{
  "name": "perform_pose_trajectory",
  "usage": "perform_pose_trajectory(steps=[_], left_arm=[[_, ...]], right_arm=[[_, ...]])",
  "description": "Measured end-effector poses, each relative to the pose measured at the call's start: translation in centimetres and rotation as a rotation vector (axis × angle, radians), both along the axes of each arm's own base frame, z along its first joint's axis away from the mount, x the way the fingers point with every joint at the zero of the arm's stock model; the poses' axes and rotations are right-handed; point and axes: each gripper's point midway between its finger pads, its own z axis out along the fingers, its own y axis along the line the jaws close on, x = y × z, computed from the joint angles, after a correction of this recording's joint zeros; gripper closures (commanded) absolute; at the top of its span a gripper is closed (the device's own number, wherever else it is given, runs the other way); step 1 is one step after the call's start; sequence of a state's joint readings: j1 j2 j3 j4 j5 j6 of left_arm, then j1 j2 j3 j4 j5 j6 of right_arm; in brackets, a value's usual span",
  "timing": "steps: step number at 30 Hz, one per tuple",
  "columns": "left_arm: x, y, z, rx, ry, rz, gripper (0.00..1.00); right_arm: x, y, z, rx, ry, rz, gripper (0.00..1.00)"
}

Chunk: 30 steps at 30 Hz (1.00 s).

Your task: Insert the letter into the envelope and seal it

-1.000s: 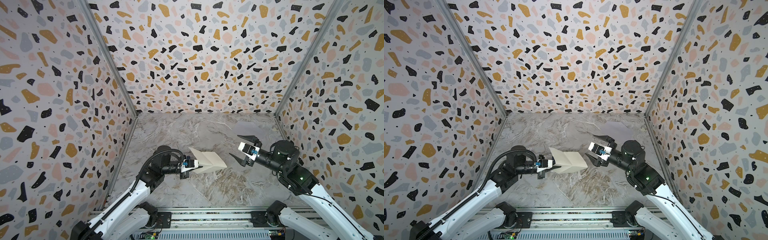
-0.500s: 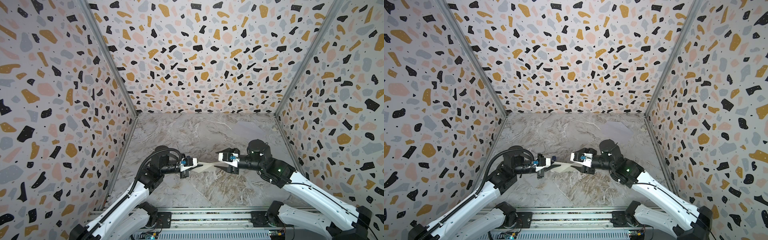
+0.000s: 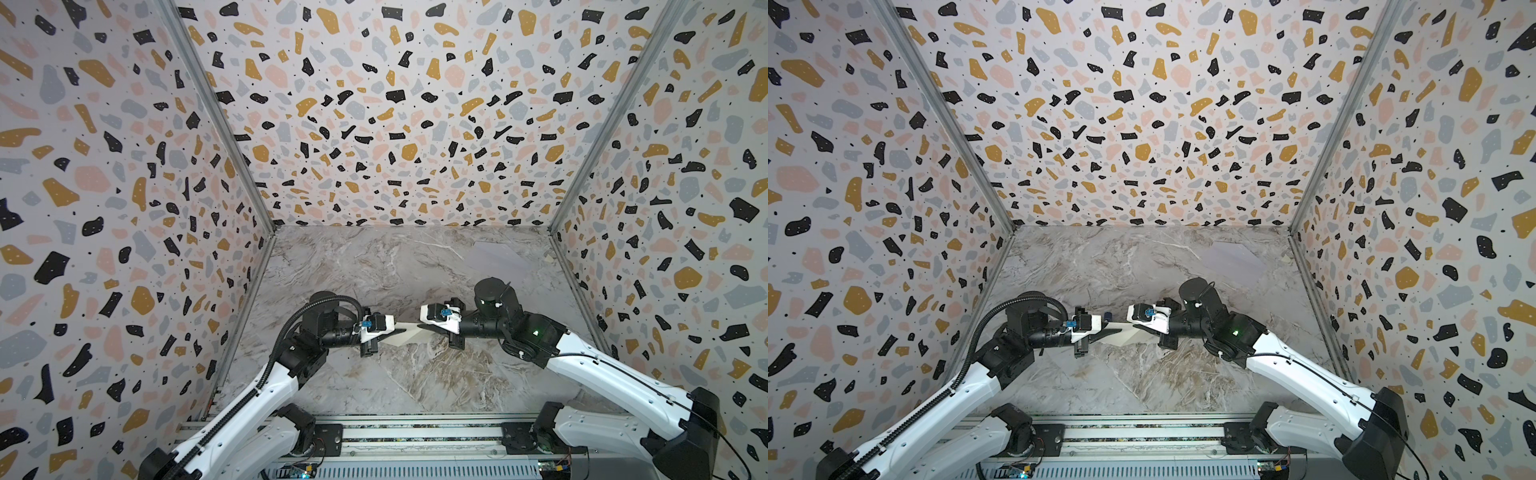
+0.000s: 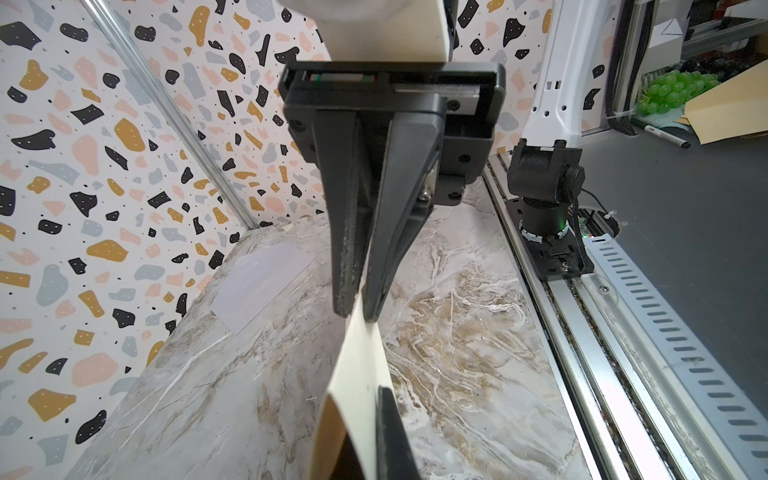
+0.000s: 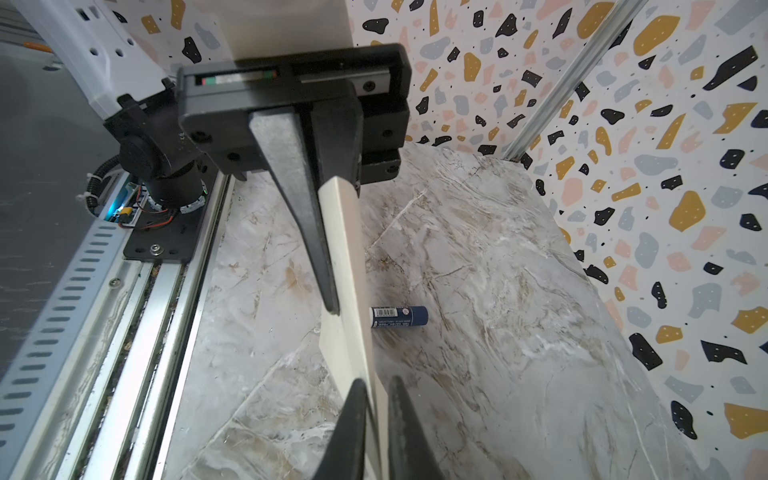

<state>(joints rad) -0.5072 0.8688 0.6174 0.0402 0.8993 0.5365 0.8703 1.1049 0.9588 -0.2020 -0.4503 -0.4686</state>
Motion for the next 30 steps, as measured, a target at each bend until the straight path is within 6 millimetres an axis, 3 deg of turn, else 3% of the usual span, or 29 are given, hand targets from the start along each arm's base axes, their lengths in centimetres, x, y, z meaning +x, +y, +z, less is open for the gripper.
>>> perform_pose_trajectory(steps=[4, 7, 9, 16, 22, 25, 30], left_arm=[[0.1, 0.0, 0.0, 0.001, 0.002, 0.004, 1.0], [0.1, 0.0, 0.0, 0.002, 0.001, 0.009, 1.0], [0.2, 0.0, -0.1, 0.004, 0.0, 0.015, 0.86], [1.0, 0.5, 0.0, 0.013, 0.008, 0.081, 0.56], [1.2, 1.6, 2.2, -0.014, -0.031, 0.175, 0.27], [0.6, 2.1, 3.5, -0.042, -0.068, 0.186, 0.2], [0.3, 2.1, 4.4, -0.058, -0.079, 0.174, 0.18]], right_arm=[[0.0, 0.2, -0.3, -0.003, 0.011, 0.004, 1.0], [0.1, 0.3, -0.3, -0.003, 0.013, 0.004, 1.0], [0.1, 0.3, -0.3, -0.003, 0.013, 0.004, 1.0], [0.5, -0.3, -0.6, -0.032, -0.019, -0.015, 1.0], [0.9, -2.1, -1.5, -0.101, -0.049, -0.046, 1.0], [0.8, -2.8, -2.1, -0.137, -0.058, -0.045, 1.0], [0.3, -3.0, -2.5, -0.16, -0.064, -0.016, 1.0]])
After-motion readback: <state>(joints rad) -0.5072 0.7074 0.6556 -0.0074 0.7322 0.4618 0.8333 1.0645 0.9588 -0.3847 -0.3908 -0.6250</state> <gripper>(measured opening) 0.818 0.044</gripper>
